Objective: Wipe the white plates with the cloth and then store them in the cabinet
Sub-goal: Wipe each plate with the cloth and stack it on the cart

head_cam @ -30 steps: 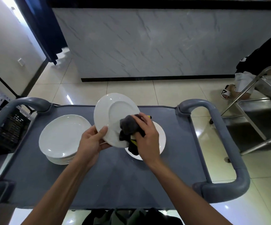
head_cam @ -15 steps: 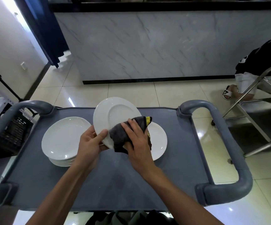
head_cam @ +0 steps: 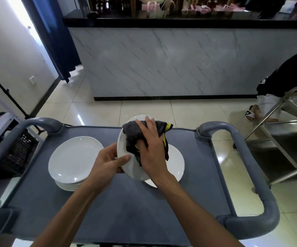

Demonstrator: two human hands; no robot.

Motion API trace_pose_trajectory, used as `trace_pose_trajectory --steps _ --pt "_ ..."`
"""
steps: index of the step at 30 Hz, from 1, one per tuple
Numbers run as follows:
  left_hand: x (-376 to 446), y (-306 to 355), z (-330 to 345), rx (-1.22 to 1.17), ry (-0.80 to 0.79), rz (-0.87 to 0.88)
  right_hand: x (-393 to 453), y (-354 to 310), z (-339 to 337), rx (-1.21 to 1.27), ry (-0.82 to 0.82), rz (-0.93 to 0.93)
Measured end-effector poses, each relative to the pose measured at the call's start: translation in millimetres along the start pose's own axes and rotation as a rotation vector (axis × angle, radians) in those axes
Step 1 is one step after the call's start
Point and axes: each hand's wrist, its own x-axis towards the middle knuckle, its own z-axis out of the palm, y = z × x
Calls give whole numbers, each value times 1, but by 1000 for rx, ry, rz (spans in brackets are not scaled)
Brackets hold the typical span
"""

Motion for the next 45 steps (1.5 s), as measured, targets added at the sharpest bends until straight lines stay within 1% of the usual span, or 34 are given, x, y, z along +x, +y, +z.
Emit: trace_pose_trajectory --steps 4,8,10,13,17,20,25,28,32,35,40,45 --pt "-1 0 -2 28 -15 9 16 -10 -4 -106 -38 -64" --pt "-4 -2 -5 -22 -4 29 28 -14 -11 -140 -103 -86" --pt "-6 -4 -6 -41 9 33 34 -14 -14 -121 -89 -49" --pt "-9 -7 -9 -58 49 39 43 -8 -20 -19 -59 29" --pt "-12 -12 -11 -108 109 32 49 4 -30 119 -7 75" --pt "-11 -12 -10 -162 166 5 46 13 -35 170 8 114" --pt "-6 -9 -11 -241 222 -21 36 22 -38 184 9 133" --pt "-2 -5 -13 -324 247 -27 27 24 -37 111 42 134" --pt "7 -1 -13 -402 286 -26 10 22 -28 33 38 56" --pt "12 3 -11 -399 310 -9 -4 17 -17 -34 17 8" --pt "18 9 -8 -428 322 -11 -20 5 1 -101 38 -141" --pt "23 13 -10 -415 330 -43 -35 9 14 -183 16 -324"
